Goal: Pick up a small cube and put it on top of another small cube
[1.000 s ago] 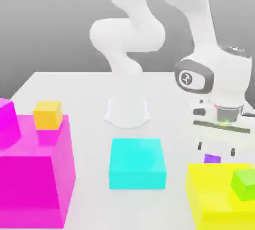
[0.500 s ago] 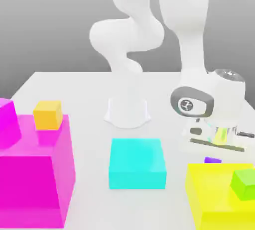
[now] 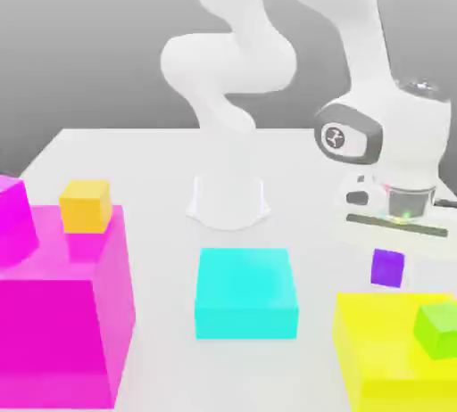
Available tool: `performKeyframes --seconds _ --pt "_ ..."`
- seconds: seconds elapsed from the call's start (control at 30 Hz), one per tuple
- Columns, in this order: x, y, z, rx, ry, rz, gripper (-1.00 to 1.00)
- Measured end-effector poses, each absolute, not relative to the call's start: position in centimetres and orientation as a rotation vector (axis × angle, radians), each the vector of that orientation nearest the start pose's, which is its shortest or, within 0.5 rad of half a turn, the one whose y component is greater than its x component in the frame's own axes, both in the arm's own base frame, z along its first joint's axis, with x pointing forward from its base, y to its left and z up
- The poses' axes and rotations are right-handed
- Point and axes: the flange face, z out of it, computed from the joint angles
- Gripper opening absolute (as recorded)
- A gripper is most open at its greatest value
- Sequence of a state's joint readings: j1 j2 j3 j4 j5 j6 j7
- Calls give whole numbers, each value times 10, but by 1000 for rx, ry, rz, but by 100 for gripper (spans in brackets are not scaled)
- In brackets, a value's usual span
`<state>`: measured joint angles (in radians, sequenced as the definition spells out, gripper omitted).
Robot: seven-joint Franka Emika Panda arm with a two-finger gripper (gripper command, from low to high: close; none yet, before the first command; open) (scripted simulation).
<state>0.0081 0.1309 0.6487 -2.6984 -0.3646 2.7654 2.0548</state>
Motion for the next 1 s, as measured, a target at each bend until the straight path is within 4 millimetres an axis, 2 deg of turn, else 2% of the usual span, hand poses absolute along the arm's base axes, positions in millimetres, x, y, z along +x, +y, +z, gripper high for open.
performKeyframes --seconds 0.1,0.13,0.17,0.23,0.3,0.37,0.43,0.57,0.63,0.73,0.77,0.8,0.87,0.9,1.0 --pt "307 285 201 -2834 1512 -169 -100" --pt "316 283 205 -2835 1543 -210 -100" --pt "334 269 212 -2795 1648 -248 -100" --pt "372 225 228 -2652 1923 -299 -100" --pt "407 165 248 -2436 2230 -324 -100" --pt "431 104 273 -2176 2509 -332 -100" --pt "442 52 302 -1907 2726 -321 -100" --pt "440 -34 360 -1378 3002 -249 -100" --pt "428 -77 391 -1096 3085 -190 -100" --pt "400 -139 433 -663 3134 -83 -100" --pt "389 -159 438 -521 3132 -46 -100" --pt "383 -171 433 -439 3127 -24 -100" --pt "378 -179 410 -377 3122 -7 -100" --pt "377 -181 399 -367 3121 -5 100" --pt "377 -181 399 -367 3120 -5 100"
